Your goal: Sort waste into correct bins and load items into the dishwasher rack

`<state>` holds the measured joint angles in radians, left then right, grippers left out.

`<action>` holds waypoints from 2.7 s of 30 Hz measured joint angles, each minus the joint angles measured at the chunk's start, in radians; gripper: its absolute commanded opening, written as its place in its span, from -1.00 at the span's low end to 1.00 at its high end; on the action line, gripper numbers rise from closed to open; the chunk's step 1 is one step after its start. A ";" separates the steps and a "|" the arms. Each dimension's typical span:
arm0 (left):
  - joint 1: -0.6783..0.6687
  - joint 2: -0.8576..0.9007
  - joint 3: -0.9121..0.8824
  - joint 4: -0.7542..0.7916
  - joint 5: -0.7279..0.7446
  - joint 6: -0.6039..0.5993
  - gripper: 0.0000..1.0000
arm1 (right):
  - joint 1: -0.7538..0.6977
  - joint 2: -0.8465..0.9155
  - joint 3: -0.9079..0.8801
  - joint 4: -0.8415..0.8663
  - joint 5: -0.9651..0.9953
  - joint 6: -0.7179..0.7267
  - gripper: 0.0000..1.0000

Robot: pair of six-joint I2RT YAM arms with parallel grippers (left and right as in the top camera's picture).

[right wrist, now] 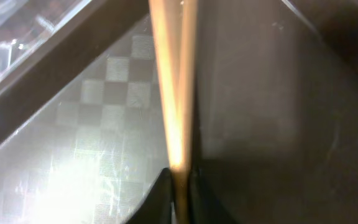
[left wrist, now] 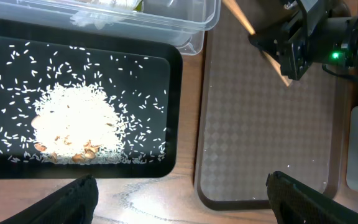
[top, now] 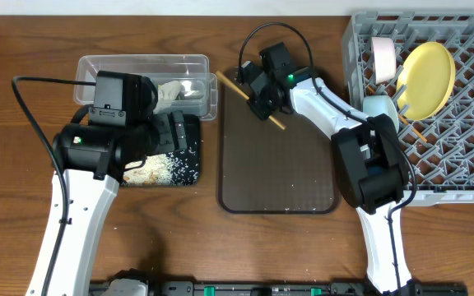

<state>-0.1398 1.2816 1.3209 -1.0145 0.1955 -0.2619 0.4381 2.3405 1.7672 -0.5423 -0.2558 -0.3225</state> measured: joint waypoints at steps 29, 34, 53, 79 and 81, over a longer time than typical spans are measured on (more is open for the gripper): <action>0.000 0.000 0.000 0.000 0.000 0.000 0.79 | -0.470 -0.600 -0.144 -0.753 0.441 0.276 -0.98; 0.000 0.000 0.000 0.000 0.000 0.000 0.79 | -0.536 -0.583 -0.220 -0.732 0.452 0.259 -0.56; 0.000 0.000 0.000 0.000 0.000 0.000 0.79 | -0.541 -0.763 0.095 -0.808 0.251 0.221 0.98; 0.000 0.000 0.000 0.001 0.000 0.000 0.79 | -0.534 -1.564 -0.261 -0.415 0.405 0.337 0.99; 0.000 0.000 0.000 0.001 0.000 0.000 0.79 | -0.518 -1.622 -0.466 -0.232 0.396 0.334 0.98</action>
<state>-0.1398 1.2816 1.3205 -1.0138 0.1955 -0.2619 -0.0803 0.7189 1.3014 -0.7746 0.1406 0.0113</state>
